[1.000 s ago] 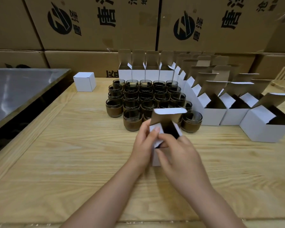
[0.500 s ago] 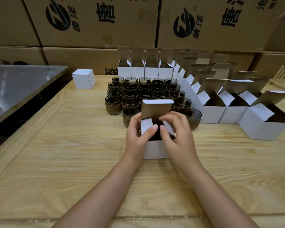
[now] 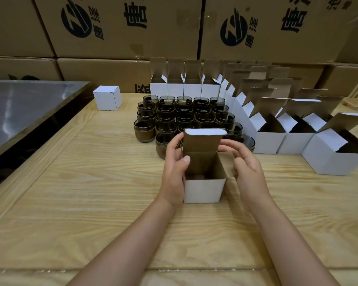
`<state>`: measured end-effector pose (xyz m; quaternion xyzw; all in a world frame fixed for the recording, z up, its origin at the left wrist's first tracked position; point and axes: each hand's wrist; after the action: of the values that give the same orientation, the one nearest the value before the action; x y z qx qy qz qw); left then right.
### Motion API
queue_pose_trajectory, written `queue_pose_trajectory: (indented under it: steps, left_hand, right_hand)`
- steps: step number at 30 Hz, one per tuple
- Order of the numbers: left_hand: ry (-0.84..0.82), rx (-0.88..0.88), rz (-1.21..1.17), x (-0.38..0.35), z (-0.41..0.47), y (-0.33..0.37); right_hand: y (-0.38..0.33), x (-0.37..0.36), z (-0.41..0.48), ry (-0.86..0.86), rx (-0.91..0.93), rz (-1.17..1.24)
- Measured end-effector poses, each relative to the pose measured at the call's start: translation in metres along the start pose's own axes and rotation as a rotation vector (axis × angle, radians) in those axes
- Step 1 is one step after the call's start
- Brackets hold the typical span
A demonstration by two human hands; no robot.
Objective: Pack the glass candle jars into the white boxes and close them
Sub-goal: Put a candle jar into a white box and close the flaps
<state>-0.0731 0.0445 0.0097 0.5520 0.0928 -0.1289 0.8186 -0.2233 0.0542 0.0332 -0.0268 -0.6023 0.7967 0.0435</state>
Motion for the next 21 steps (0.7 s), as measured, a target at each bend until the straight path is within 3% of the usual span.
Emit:
queue_pose_trajectory:
  steps: [5, 10, 15, 18, 21]
  left_hand:
    - [0.120, -0.037, 0.119, 0.008, -0.005, 0.003]
    - [-0.112, -0.075, 0.378, 0.023, 0.000, 0.017]
    - [-0.257, 0.034, 0.395, 0.040, 0.006, 0.032]
    - [-0.249, 0.053, 0.447, 0.050, 0.007, 0.040]
    - [-0.140, -0.001, 0.558, 0.061, 0.010, 0.048]
  right_hand:
    - [0.008, 0.002, 0.000, 0.004, -0.010, -0.002]
    - [0.009, -0.001, 0.001, -0.071, 0.016, -0.076]
    - [0.012, -0.009, 0.001, -0.156, -0.010, -0.067]
    - [0.012, -0.018, -0.002, -0.181, 0.005, -0.070]
    - [0.013, -0.028, -0.007, -0.189, 0.077, -0.133]
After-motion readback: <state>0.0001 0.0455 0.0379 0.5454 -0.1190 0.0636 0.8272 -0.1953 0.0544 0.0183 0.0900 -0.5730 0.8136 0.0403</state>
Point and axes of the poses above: each hand's wrist, its own z-axis towards the middle knuckle, its own x-axis out of the back of the hand, y = z × x
